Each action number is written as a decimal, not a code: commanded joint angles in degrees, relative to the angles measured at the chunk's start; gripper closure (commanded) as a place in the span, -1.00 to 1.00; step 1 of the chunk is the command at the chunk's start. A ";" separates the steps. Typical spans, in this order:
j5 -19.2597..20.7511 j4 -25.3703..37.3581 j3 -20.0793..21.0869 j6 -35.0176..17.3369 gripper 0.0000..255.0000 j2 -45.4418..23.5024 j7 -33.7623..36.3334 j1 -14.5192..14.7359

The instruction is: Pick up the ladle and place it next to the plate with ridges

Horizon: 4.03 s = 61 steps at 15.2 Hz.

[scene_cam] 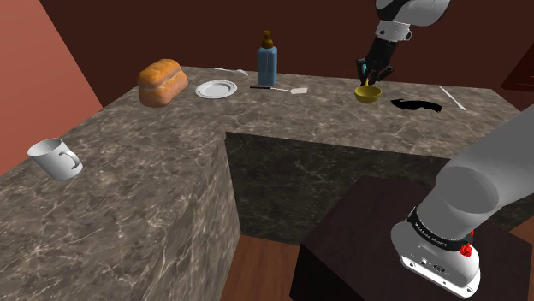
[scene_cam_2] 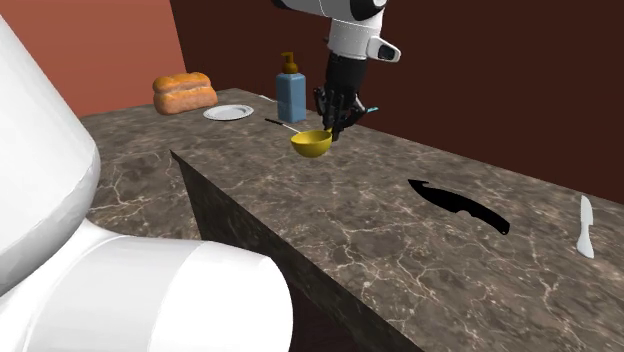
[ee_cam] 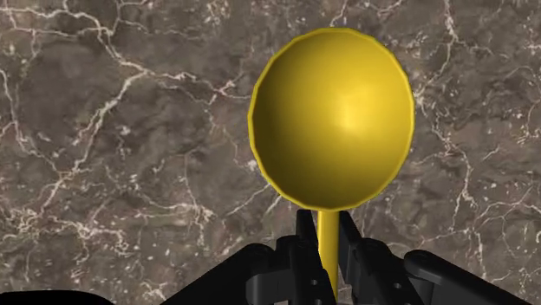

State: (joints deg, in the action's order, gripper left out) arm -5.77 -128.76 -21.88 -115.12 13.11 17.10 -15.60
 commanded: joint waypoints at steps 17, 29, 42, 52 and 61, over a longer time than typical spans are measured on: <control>-5.68 15.71 12.31 -2.18 1.00 -15.19 20.15 10.93; -5.89 39.27 17.13 1.90 1.00 -32.79 32.20 16.98; -5.22 61.49 18.89 6.33 1.00 -49.56 38.96 20.51; -5.69 55.78 19.06 -0.50 1.00 -50.77 37.83 20.65; -6.07 53.15 19.22 -4.65 1.00 -52.33 37.10 20.67</control>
State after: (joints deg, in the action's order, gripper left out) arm -11.76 -75.29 -2.80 -119.63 -39.03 54.29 4.98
